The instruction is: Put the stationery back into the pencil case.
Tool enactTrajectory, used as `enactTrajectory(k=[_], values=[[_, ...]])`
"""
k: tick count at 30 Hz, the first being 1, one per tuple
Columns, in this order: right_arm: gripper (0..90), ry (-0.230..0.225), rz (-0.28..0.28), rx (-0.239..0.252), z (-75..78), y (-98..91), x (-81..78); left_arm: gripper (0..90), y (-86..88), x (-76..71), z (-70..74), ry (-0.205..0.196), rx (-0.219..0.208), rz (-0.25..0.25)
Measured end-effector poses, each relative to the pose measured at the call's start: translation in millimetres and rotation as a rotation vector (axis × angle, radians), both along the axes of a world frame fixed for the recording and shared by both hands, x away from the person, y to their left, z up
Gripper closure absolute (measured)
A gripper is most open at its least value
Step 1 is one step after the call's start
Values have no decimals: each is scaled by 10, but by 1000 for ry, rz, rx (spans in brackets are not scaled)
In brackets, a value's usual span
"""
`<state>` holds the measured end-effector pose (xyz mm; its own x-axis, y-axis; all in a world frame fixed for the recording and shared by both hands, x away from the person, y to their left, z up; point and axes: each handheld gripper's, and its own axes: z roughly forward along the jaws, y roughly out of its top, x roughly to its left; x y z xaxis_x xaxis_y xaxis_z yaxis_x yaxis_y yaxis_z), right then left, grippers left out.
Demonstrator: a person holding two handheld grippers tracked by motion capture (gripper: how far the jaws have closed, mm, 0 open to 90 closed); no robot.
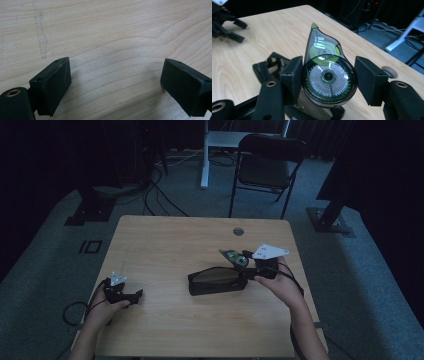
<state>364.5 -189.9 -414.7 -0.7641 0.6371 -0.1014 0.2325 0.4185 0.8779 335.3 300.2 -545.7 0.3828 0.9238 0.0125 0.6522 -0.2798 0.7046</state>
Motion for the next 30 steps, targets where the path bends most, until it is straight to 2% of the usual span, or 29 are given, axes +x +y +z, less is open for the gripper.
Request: enactTrajectory(k=[4, 10, 12, 25, 30], values=[[414, 9, 45, -7, -32, 75, -8, 101, 1, 0, 0, 0, 1, -1], [414, 30, 71, -25, -109, 143, 15, 101, 1, 0, 0, 1, 1, -1], [414, 49, 108, -26, -152, 174, 23, 101, 1, 0, 0, 1, 1, 0], [414, 92, 237, -62, -337, 290, 79, 101, 0, -1, 0, 0, 0, 0], [414, 117, 255, -81, -414, 334, 103, 101, 1, -1, 0, 1, 1, -1]])
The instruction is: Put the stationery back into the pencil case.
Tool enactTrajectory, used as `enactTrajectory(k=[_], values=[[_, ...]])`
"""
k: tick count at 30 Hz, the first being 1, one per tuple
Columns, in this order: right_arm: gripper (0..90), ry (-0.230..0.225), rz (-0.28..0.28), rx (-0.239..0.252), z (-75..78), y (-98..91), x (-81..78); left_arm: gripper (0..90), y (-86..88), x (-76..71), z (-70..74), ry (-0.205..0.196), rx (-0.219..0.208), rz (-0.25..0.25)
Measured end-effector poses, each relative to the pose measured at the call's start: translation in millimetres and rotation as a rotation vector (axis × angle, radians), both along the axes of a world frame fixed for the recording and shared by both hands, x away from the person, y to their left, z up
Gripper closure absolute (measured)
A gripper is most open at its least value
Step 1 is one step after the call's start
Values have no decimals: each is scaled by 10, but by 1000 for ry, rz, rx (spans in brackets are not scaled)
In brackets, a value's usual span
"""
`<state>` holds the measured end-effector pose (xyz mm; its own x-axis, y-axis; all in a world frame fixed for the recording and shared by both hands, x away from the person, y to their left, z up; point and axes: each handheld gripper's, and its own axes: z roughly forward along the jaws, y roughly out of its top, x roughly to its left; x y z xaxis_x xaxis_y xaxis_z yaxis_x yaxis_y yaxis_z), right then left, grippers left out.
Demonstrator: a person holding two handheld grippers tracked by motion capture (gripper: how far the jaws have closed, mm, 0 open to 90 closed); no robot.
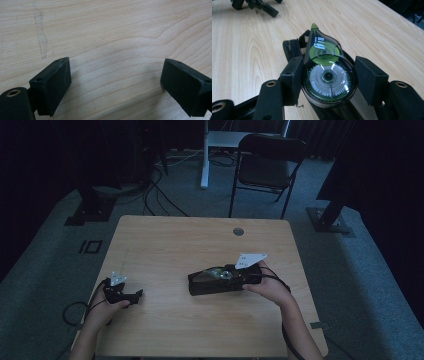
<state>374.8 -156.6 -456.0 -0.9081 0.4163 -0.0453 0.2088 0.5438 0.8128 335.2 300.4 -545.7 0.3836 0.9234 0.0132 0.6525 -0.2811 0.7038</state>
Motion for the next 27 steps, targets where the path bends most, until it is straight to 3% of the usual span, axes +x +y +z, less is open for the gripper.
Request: enactTrajectory(k=[27], values=[[413, 67, -11, -94, -160, 87, 203, 101, 0, 0, 0, 0, 0, 0]])
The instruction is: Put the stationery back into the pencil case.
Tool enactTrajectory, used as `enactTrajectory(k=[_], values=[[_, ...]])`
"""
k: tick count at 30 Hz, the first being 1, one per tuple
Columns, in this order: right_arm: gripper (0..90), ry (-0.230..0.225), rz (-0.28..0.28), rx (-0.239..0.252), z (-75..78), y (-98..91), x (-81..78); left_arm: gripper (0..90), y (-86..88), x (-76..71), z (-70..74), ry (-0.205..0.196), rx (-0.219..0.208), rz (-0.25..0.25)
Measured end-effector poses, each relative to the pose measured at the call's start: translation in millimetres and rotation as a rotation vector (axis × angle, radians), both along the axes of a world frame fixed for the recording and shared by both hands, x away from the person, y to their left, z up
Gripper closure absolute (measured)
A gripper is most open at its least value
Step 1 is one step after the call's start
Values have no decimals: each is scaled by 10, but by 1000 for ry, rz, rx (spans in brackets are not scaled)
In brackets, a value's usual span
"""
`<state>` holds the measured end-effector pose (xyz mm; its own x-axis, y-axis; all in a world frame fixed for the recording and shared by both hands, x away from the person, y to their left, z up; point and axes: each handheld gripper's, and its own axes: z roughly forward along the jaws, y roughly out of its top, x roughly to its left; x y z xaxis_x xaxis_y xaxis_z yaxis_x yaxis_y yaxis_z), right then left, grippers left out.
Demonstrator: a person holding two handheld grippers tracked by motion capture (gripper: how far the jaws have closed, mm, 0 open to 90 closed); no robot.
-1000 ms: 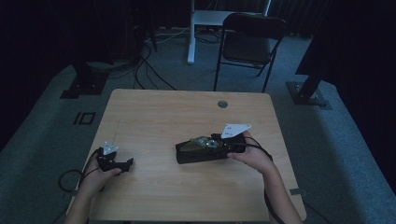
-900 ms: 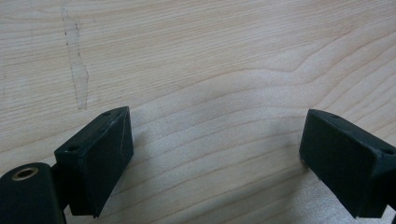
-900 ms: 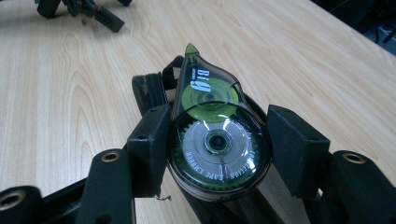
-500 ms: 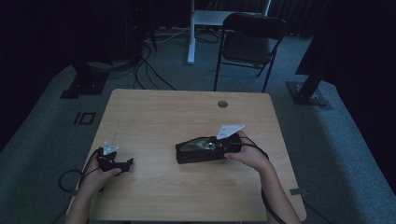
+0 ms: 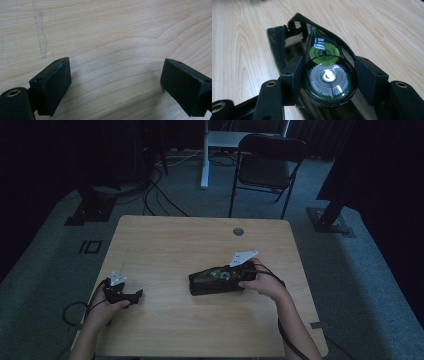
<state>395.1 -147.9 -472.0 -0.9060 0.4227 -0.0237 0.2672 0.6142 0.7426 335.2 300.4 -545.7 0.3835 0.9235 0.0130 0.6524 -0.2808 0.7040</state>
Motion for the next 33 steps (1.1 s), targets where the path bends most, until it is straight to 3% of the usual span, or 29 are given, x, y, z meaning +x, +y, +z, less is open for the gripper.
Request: enactTrajectory(k=[4, 19, 33], values=[[413, 14, -6, -32, -41, 16, 23, 101, 0, 0, 0, 0, 0, 0], [413, 36, -14, -67, -153, 110, 81, 101, 0, 0, 0, 0, 0, 0], [411, 58, -47, -66, -172, 137, 100, 101, 0, 0, 0, 0, 0, 0]])
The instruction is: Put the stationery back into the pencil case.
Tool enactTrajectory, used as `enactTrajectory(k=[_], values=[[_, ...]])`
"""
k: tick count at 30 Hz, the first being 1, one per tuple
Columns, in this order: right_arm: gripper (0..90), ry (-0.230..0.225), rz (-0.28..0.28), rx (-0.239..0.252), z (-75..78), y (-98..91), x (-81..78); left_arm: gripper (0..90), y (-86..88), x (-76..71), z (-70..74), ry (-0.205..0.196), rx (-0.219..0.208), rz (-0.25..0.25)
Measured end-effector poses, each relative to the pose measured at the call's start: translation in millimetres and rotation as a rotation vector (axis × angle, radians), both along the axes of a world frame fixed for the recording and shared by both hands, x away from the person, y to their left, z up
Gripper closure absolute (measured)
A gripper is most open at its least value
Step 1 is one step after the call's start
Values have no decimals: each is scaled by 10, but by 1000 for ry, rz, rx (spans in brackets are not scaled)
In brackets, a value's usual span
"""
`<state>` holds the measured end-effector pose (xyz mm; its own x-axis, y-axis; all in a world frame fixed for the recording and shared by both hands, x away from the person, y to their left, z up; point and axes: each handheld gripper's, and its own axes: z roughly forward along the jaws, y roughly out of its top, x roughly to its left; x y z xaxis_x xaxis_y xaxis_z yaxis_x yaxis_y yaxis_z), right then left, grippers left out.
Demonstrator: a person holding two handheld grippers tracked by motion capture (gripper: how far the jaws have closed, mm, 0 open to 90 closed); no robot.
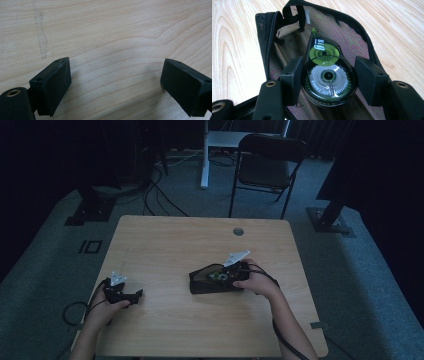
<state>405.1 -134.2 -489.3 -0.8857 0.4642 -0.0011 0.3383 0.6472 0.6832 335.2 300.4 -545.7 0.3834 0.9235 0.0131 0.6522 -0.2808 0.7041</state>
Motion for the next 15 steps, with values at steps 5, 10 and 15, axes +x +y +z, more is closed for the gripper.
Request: enactTrajectory(k=[5, 10, 15], values=[[409, 1, -3, -1, 0, 0, -6, 102, 0, 0, 0, 0, 0, 0], [408, 0, -4, 1, -3, -5, -22, 102, 0, 0, 0, 0, 0, 0], [388, -3, -10, 19, -2, -15, -30, 101, 0, 0, 0, 0, 0, 0]])
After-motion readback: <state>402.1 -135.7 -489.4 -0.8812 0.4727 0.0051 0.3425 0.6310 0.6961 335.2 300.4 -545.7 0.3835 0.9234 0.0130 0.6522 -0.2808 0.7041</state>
